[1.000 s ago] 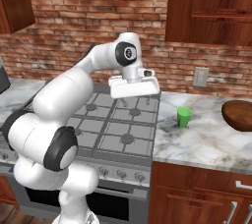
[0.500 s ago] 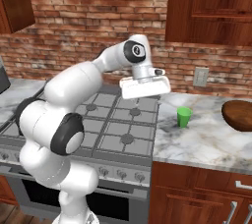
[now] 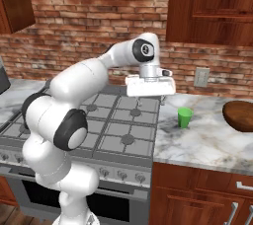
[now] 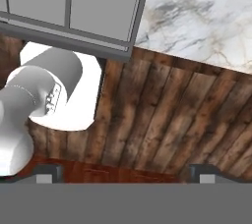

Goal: Pick the cup and bowl from the counter and place them on the counter next to the sink.

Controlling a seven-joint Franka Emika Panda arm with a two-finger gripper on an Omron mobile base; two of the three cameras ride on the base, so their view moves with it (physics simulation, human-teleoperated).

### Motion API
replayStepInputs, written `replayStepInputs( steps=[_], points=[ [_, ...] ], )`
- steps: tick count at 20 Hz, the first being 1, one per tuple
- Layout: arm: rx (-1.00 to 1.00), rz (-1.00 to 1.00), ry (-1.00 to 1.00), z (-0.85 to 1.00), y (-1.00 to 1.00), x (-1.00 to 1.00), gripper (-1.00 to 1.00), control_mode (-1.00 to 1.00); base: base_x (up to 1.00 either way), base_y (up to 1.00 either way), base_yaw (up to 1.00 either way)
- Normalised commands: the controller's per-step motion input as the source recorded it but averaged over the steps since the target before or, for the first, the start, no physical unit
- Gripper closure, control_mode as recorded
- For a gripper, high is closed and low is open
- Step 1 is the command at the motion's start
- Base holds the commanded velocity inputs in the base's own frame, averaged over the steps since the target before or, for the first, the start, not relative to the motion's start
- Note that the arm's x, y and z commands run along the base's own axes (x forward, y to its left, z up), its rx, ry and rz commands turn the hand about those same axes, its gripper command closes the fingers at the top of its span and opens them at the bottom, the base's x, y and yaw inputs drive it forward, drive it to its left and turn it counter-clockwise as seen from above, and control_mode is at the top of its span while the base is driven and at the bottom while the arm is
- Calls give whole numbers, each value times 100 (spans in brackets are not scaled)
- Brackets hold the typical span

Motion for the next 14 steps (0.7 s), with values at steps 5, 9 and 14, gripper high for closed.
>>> replayStepInputs(
  steps=[5, 9, 14],
  points=[
    [6, 0, -18, 0, -1, 0, -100, -100, 0, 0, 0],
    [1, 0, -20, 0, 0, 12, -100, -100, 0, 0, 0],
    [0, 0, -18, 0, 0, 41, -100, -100, 0, 0, 0]
  ],
)
